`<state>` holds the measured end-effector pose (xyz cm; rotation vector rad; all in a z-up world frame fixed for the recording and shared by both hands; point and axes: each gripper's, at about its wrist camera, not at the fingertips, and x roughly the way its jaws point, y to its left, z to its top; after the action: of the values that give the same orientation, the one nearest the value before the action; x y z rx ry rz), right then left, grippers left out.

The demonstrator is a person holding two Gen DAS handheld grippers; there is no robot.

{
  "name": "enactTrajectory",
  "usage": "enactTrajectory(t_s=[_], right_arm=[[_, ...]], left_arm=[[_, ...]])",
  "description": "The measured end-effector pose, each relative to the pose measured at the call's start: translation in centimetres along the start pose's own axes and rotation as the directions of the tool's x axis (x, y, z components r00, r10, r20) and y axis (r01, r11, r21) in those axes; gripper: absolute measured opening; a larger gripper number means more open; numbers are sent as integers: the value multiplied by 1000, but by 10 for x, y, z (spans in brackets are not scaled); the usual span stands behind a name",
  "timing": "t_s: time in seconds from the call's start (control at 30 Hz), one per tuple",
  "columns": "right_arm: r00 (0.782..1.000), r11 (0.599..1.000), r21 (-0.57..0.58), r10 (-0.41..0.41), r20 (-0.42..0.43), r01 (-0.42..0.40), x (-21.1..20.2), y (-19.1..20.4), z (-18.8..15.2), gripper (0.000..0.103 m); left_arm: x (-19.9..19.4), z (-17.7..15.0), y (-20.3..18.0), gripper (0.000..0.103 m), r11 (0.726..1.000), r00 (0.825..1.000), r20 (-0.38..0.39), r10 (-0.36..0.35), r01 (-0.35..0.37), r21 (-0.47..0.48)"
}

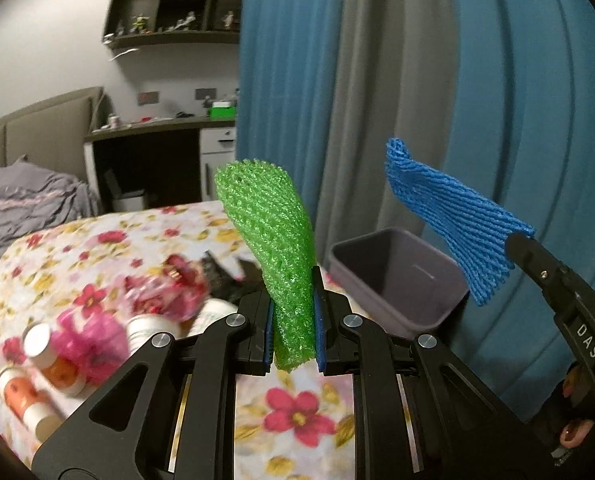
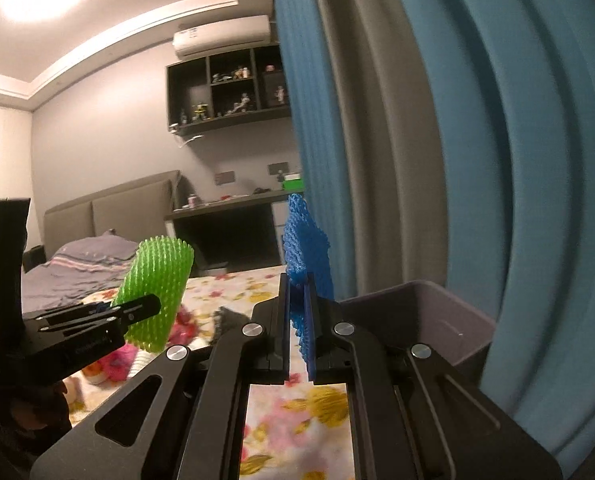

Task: Collect trash
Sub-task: 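Carry both foam nets over the grey bin and open both tools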

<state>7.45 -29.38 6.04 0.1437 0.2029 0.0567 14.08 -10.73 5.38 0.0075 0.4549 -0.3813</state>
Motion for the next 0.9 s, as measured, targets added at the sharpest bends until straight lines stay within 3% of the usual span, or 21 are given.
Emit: enactTrajectory(t_s=[0.23,0.53,0.9], right_arm=[[998,997,11,-70,-5,70,19,-32,3,7],[991,991,37,-129,-40,130,47,-61,-8,7],[978,980,52,-186,-94,191,70,-82,-18,7]], left_arm=[[33,18,-37,15,996,997,12,-78,77,46],[88,30,-74,15,972,976,5,-218,217,85],[139,22,-102,15,955,962,-47,-270,273,116]])
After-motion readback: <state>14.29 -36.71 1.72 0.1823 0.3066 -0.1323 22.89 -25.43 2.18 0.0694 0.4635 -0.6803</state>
